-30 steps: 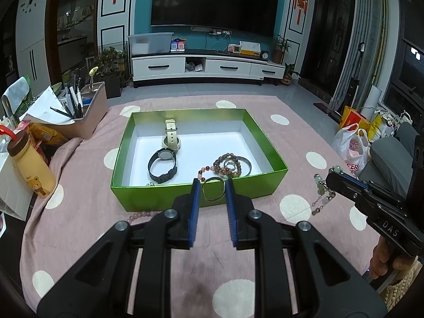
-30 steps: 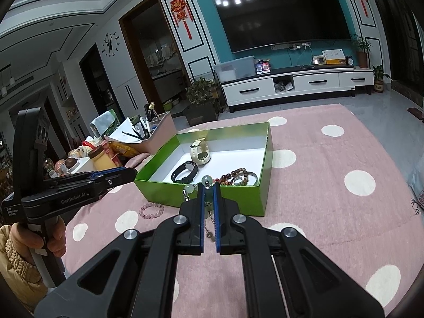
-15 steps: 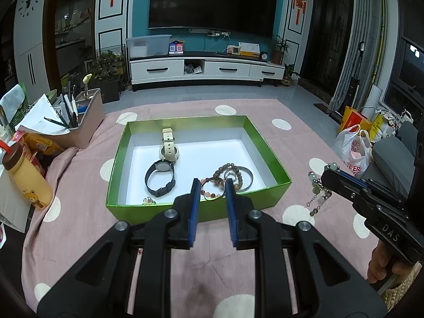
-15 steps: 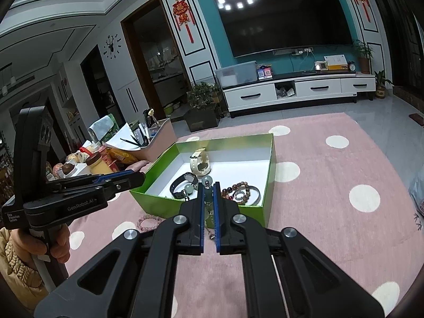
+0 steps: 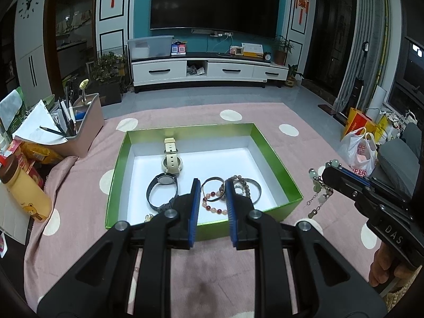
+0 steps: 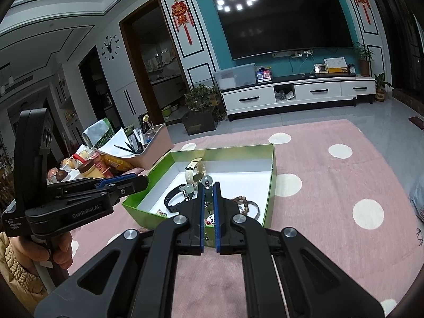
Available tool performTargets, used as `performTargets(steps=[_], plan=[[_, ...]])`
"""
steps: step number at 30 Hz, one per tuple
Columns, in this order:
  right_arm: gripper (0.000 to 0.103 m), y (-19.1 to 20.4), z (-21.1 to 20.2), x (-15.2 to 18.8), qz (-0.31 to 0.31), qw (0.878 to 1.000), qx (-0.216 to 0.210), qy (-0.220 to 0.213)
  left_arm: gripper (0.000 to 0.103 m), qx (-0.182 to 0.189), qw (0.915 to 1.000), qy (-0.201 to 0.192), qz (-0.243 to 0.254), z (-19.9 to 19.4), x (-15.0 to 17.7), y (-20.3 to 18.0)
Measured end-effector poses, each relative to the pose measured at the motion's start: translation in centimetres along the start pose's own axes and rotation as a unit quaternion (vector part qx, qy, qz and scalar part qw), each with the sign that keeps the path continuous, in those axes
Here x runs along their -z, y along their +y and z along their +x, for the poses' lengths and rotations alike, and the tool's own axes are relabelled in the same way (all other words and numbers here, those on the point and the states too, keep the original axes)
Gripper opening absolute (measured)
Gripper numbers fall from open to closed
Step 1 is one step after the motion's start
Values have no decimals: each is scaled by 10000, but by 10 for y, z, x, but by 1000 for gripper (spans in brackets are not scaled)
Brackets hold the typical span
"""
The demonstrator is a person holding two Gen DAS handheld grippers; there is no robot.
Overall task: Organize jewelry
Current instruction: 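Carry the jade pendant and hair tie with both tools over the green box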
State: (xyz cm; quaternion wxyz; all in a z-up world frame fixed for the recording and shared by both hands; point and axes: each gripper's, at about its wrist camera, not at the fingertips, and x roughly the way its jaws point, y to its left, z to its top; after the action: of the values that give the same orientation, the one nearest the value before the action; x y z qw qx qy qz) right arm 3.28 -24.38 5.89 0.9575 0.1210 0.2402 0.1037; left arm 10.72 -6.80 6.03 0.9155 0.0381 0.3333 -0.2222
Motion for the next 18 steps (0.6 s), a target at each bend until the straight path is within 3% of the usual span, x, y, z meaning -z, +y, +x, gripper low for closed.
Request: performTargets(steps=[18], plan=[[5, -11, 39, -4, 106, 9996, 155, 205, 19, -254, 9992, 280, -87, 44, -8, 17]])
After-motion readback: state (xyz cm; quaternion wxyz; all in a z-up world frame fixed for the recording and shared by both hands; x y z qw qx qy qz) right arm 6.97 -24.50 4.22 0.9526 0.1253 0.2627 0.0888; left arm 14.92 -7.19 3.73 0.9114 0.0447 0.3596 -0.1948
